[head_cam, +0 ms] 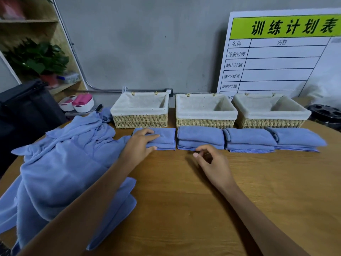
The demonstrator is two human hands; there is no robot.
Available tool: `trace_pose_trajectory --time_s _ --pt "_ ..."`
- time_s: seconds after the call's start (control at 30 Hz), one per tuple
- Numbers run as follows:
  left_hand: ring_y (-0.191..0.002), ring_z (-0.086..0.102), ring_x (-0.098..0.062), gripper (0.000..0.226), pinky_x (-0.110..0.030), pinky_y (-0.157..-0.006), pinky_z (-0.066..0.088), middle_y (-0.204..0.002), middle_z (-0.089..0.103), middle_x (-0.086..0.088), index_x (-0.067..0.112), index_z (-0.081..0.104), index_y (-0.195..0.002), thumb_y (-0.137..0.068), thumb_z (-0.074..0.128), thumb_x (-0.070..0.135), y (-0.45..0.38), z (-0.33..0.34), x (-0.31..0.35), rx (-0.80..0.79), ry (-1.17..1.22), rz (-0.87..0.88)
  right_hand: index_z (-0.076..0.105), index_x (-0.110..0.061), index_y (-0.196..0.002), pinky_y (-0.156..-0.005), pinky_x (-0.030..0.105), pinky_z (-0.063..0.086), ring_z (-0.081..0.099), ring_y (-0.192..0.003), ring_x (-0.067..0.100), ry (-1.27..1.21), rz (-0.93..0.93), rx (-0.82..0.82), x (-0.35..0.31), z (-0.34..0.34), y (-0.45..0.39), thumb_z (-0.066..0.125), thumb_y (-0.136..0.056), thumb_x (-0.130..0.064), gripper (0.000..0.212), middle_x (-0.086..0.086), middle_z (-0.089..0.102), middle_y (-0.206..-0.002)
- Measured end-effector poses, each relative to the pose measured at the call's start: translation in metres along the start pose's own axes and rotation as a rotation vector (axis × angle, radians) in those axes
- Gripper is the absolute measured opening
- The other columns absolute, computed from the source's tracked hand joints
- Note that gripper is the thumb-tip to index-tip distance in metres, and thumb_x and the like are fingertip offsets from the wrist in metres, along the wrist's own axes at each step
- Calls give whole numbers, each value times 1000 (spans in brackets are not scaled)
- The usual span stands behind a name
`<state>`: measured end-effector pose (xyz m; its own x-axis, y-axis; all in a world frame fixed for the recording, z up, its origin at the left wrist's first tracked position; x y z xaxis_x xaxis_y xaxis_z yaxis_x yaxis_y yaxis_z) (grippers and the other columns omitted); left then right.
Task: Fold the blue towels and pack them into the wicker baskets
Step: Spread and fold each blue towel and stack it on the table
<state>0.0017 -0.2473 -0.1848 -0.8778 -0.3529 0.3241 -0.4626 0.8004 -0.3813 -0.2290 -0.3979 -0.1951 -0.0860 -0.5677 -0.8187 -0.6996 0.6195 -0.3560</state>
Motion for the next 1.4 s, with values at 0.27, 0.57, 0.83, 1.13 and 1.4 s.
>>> trace_pose_trajectory --time_s 0.27,0.57,0.83,1.13,1.4 --pt "-112 63 -28 46 -42 -97 52 -118 68 -6 14 71 -124 -80 82 9 -11 16 1 88 6 7 69 -23 -101 -76 5 38 55 -90 -6 144 -37 -52 1 5 -3 73 -89 -24 13 -13 62 -96" --pt "-121 58 -24 45 -36 -103 45 -128 64 -3 15 65 -133 -89 75 16 -9 12 4 9 -22 10 67 -21 -103 -77 8 37 52 -92 0 224 -20 -118 -1 10 -1 70 -91 -30 16 -11 61 -102" --pt "-144 35 -24 67 -36 -114 32 -161 33 -1 23 25 -158 -100 60 25 2 -23 9 -323 -90 -1 67 -21 -94 -69 11 38 52 -82 0 212 -24 -95 -8 9 1 67 -94 -33 12 -11 58 -90" --pt "-87 68 0 8 -32 -80 56 -94 75 15 27 78 -94 -92 70 28 71 -173 -49 -224 29 -35 67 -33 -100 -78 21 40 56 -93 3 334 -62 -233 -36 37 17 57 -96 -46 17 -16 58 -102" --pt "-95 57 2 10 -22 -91 41 -104 67 21 38 73 -100 -94 65 35 113 -152 -77 -281 -65 21 57 -34 -130 -100 40 37 43 -121 19 406 -181 -536 -128 175 46 46 -92 -65 50 -8 53 -127"
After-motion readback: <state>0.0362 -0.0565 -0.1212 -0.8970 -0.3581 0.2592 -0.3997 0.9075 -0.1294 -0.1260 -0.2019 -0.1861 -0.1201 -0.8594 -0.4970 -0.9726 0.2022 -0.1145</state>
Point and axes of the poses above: each hand's wrist, its own y-axis away from the middle knuckle, its own z-axis out of the palm, x = y × z, the point moved 5 cm from there along -y, towards the middle knuckle
